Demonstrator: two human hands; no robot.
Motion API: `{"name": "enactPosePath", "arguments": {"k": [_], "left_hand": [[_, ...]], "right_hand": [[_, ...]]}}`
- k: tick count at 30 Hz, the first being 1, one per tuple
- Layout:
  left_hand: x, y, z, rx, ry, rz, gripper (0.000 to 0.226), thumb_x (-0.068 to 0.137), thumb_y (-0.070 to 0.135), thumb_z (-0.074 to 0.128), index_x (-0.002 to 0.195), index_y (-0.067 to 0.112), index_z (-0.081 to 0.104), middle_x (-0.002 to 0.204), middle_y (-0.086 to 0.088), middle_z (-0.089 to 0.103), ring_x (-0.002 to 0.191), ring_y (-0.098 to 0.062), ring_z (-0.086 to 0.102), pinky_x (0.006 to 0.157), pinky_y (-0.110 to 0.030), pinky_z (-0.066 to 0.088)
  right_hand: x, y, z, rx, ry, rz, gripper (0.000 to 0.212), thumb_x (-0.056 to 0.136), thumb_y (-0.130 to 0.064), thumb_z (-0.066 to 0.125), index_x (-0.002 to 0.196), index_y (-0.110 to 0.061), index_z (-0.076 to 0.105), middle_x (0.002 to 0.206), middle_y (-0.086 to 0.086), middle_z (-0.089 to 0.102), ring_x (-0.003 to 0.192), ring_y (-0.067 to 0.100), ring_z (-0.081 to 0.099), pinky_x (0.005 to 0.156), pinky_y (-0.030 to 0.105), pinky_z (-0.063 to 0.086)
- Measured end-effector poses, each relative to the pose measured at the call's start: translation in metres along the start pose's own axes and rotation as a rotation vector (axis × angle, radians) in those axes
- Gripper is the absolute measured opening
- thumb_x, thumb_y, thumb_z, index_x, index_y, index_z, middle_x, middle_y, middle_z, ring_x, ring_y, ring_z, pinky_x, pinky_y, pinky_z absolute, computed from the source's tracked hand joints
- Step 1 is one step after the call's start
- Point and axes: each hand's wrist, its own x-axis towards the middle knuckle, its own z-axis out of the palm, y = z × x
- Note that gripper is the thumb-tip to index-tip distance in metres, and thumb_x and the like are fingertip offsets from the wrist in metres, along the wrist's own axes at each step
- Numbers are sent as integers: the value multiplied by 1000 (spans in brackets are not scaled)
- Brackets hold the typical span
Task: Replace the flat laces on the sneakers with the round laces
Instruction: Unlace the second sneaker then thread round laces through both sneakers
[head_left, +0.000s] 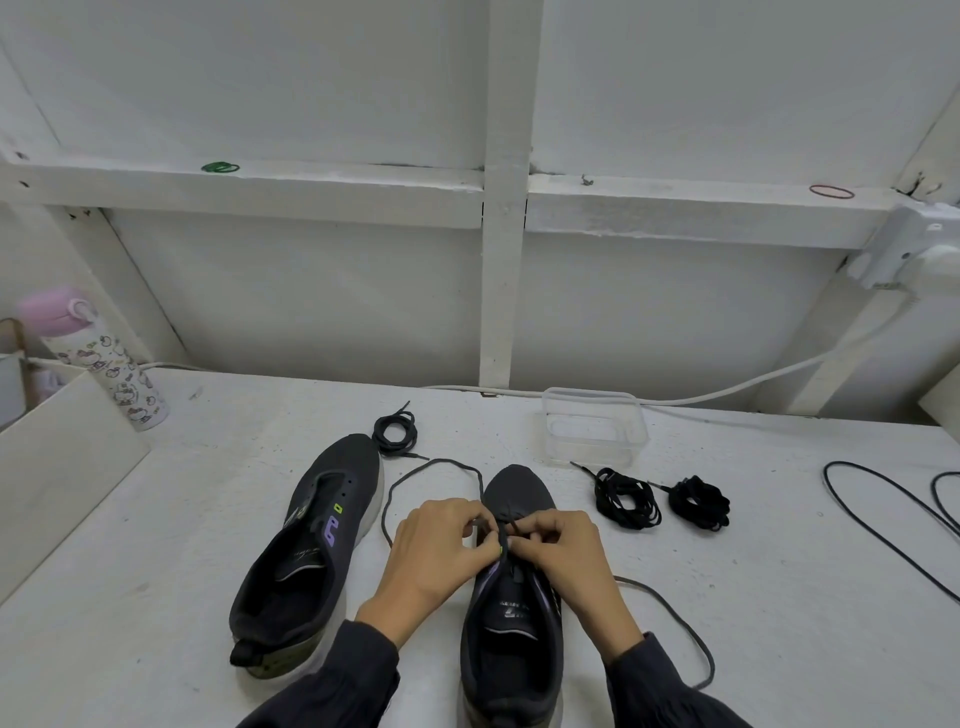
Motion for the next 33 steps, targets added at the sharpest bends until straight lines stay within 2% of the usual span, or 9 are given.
{"name": "enactPosePath", "arguments": {"k": [4, 6, 8, 12, 16, 19, 26, 30, 33], "left_hand": [[3, -4, 0, -123, -43, -47, 3, 76, 40, 70, 77, 38, 72, 65, 33, 60, 68, 10, 56, 66, -18, 46], [4, -10, 1, -184, -50, -43, 12, 70, 49, 68, 75, 39, 72, 58, 23, 58, 62, 3, 55, 65, -27, 50], [5, -14, 2, -209, -44, -26, 22, 65, 60, 63, 77, 43, 70, 66, 16, 62, 66, -3, 57, 71, -37, 53], [2, -10, 5, -302, -86, 27, 36, 63, 70, 63, 94, 51, 63, 94, 19, 61, 91, -1, 57, 82, -27, 50], [2, -5, 6, -321, -155, 31, 39, 62, 68, 59, 100, 59, 59, 104, 19, 57, 102, 3, 53, 91, -29, 47], [4, -7, 4, -258, -166, 19, 39, 60, 68, 54, 98, 60, 57, 106, 20, 55, 103, 4, 50, 89, -25, 43], [0, -5, 6, -160, -123, 13, 30, 63, 62, 54, 92, 55, 58, 104, 26, 52, 102, 9, 46, 76, -12, 33], [3, -5, 12, -176, -52, 58, 13, 79, 50, 66, 90, 44, 65, 105, 24, 50, 104, 5, 47, 78, -13, 37], [6, -8, 20, -295, 9, 88, 26, 79, 57, 59, 89, 36, 70, 105, 21, 51, 105, -1, 51, 84, -16, 41]], "right_hand": [[0, 0, -1, 0, 4, 2, 20, 70, -6, 78, 68, -25, 78, 51, -10, 55, 54, 6, 50, 60, 25, 42], [1, 1, 0, -49, 11, -9, 14, 71, -8, 79, 71, -23, 78, 52, -10, 55, 53, 4, 49, 59, 23, 41], [1, 0, 1, -118, 14, -32, 11, 72, -13, 79, 72, -24, 76, 52, -9, 55, 52, 2, 47, 58, 22, 39], [1, -1, -1, -290, -57, -81, 14, 79, -16, 68, 72, -28, 65, 59, -9, 51, 58, 4, 45, 58, 25, 37], [0, -4, -1, -346, -81, -73, 18, 86, -13, 59, 73, -24, 54, 68, -7, 51, 65, 9, 46, 63, 28, 37], [0, -5, -1, -225, -9, -63, 20, 89, -9, 59, 73, -19, 56, 72, -7, 58, 66, 6, 50, 63, 24, 39], [-9, -11, -7, 455, 55, 52, 19, 95, -4, 54, 77, -9, 57, 57, -11, 54, 49, 1, 41, 49, 11, 34], [-8, -11, -11, 468, 16, 20, 10, 91, -5, 62, 82, -4, 67, 61, -7, 60, 52, 4, 42, 49, 12, 35], [-6, -13, -15, 458, -1, -4, 8, 87, -3, 67, 89, -5, 74, 71, 2, 67, 53, 3, 48, 48, 14, 36]]}}
